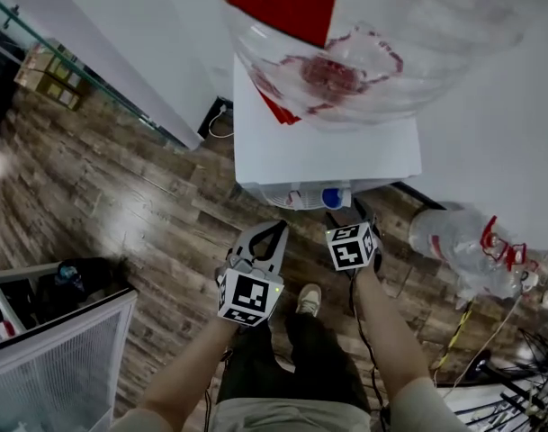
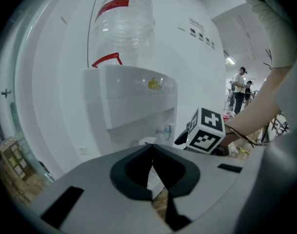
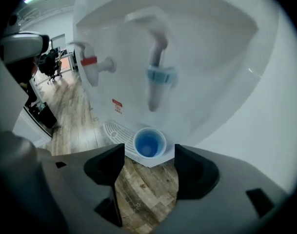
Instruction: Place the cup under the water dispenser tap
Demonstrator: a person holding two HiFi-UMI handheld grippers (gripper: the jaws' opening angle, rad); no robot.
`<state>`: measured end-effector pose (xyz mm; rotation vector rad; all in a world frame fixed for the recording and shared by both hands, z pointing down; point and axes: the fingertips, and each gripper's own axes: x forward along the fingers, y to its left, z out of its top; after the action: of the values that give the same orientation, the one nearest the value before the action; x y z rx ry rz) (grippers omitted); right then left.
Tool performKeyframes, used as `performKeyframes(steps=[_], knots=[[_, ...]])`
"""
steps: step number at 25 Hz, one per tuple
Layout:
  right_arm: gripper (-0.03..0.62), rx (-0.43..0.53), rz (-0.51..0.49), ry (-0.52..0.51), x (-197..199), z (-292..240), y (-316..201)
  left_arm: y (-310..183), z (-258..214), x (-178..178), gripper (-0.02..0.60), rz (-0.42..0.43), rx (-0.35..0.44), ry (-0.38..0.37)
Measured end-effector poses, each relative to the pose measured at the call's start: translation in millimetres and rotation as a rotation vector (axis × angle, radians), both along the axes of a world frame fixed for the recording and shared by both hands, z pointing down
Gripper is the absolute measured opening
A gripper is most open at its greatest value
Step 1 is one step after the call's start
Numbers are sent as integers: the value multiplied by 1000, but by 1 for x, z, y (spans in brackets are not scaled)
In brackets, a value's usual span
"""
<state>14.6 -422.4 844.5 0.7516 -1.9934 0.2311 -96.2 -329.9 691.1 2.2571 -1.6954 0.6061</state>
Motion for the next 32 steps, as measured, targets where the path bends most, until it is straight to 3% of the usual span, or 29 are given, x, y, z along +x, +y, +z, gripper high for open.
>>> performKeyframes(steps=[2,10,19,22,24,32], knots=[[284,-16,47,-34,7,-21,3,3,-14,0,6,4,-7,-7],[186,9,145,-146,26,-128,19,19,-84,-5,6,22,16,-20],[74,95,126,-285,28,-267,52,40,-171,-8,6,49,64,-43],[27,132,104,-328,27,-312,64,47,-198,-10,6,62,80,-112],[17,151,90,-362,25,-342,73,52,-216,-10,6,73,91,-150],[8,246,57,-543,22,-465,97,60,-301,-1,6,129,197,-153]])
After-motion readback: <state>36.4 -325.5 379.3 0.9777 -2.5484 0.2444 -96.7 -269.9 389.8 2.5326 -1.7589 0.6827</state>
